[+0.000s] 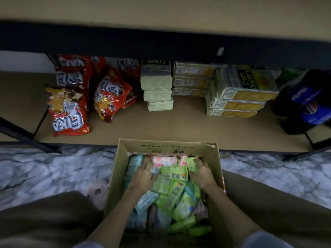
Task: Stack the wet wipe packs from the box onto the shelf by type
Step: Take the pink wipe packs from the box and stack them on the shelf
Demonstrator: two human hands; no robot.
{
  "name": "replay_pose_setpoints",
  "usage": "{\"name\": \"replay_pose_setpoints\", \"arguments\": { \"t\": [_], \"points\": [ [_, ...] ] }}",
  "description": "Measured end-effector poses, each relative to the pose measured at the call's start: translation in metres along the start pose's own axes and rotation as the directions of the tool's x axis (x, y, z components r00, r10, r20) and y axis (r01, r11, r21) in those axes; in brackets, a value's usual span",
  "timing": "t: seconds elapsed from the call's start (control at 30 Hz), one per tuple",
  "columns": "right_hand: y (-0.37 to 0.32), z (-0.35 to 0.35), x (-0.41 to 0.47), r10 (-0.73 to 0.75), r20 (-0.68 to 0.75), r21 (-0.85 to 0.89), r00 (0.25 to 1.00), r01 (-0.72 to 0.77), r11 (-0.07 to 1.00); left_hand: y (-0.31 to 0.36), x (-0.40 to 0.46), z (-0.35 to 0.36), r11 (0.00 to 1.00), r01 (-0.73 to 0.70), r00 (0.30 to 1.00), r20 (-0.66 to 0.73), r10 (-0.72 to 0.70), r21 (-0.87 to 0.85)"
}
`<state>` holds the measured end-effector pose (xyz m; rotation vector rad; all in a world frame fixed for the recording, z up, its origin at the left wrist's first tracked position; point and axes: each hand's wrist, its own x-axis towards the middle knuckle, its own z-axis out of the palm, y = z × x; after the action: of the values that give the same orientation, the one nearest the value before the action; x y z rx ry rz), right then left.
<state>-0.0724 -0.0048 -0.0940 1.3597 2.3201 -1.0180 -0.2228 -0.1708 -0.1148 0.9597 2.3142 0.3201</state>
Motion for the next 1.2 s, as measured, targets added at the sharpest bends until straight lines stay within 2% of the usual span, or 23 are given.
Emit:
{"name": "replay_pose_setpoints", "arguments": {
  "t": [0.2,0.3,0.37,0.57,0.63,0.7,0.8,0.9,0.97,1.0,1.1,1.2],
  "points": [
    [0.016,0.011,0.061,0.117,0.123,0.164,0.986,-0.137,0.977,-0.014,0.050,0.021,0.998,0.030,0.990,0.134,-0.037,0.050],
    [0.026,0.024,0.071,0.134,0.199,0.196,0.971,-0.174,0.965,-0.028,0.052,0.027,0.997,0.076,0.981,0.181,-0.070,-0.027],
    [0.032,0.033,0.070,0.126,0.178,0.145,0.976,-0.153,0.977,-0.036,0.051,0.030,0.986,0.079,0.988,0.143,-0.058,-0.150],
    [0.029,0.066,0.026,0.011,0.195,0.046,0.981,-0.020,0.999,-0.041,0.025,0.033,0.974,0.001,1.000,0.020,0.004,-0.225],
    [0.030,0.076,0.006,-0.039,0.212,-0.036,0.976,0.048,0.998,-0.047,0.014,0.035,0.974,-0.025,1.000,-0.017,0.021,-0.224],
    [0.035,0.083,-0.004,-0.065,0.226,-0.114,0.972,0.092,0.989,-0.055,0.004,0.039,0.979,-0.003,1.000,0.003,0.004,-0.205],
    [0.025,0.070,-0.007,-0.046,0.269,-0.056,0.962,0.063,0.996,-0.051,-0.004,0.028,0.984,0.027,1.000,-0.001,-0.028,-0.174],
    [0.024,0.057,0.007,-0.024,0.168,0.074,0.985,0.011,0.997,-0.037,0.007,0.009,0.984,0.104,0.994,0.056,-0.097,-0.142],
    [0.025,0.049,0.019,0.002,0.090,0.114,0.996,-0.012,0.993,-0.034,0.024,0.005,0.991,0.095,0.994,0.065,-0.089,-0.090],
    [0.025,0.046,0.026,0.015,0.068,0.104,0.998,-0.022,0.994,-0.034,0.034,0.006,0.989,0.085,0.995,0.060,-0.078,-0.119],
    [0.029,0.038,0.048,0.047,0.029,0.073,0.998,-0.049,0.996,-0.032,0.063,0.014,0.932,0.091,0.995,0.058,-0.076,-0.351],
    [0.030,0.032,0.066,0.055,0.068,0.093,0.996,-0.061,0.994,-0.031,0.085,0.020,0.863,0.175,0.984,0.102,-0.143,-0.474]
  ]
}}
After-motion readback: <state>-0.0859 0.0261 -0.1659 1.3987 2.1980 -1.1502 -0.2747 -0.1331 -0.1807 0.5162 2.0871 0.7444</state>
